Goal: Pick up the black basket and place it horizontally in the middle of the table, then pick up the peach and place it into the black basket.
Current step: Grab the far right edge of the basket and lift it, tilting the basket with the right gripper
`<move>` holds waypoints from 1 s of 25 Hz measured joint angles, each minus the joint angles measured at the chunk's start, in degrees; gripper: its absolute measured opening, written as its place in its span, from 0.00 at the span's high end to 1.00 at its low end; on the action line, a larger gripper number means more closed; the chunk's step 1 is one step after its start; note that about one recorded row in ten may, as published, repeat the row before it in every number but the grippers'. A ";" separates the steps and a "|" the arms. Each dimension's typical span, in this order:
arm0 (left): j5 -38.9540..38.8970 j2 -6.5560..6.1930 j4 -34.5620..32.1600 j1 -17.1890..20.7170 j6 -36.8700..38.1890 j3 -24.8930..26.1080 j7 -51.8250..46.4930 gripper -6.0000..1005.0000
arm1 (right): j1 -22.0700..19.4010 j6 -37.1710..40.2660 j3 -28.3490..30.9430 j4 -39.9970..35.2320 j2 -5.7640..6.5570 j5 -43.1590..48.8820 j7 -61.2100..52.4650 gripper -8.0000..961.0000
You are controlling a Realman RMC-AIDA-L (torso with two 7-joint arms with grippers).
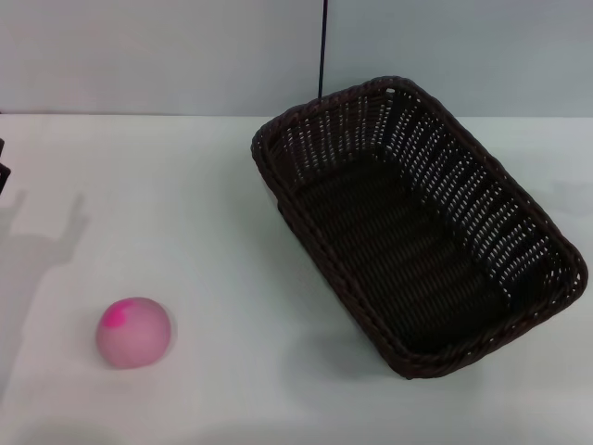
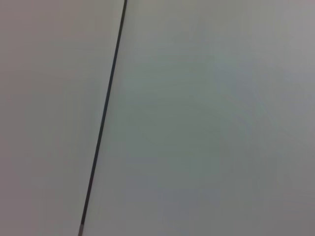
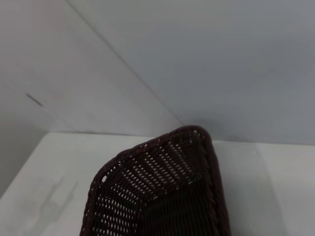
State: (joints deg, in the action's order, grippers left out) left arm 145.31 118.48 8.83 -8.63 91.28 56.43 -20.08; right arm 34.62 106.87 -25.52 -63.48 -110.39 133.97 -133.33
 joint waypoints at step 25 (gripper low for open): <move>-0.20 0.00 -0.43 0.47 0.03 0.02 -1.72 0.21 | 5.02 -21.70 -14.83 20.39 -1.66 1.67 -1.46 0.47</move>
State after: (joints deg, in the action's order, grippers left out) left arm 145.11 118.48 8.40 -8.17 91.31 56.45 -21.80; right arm 39.64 85.17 -40.35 -43.09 -112.05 135.63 -134.79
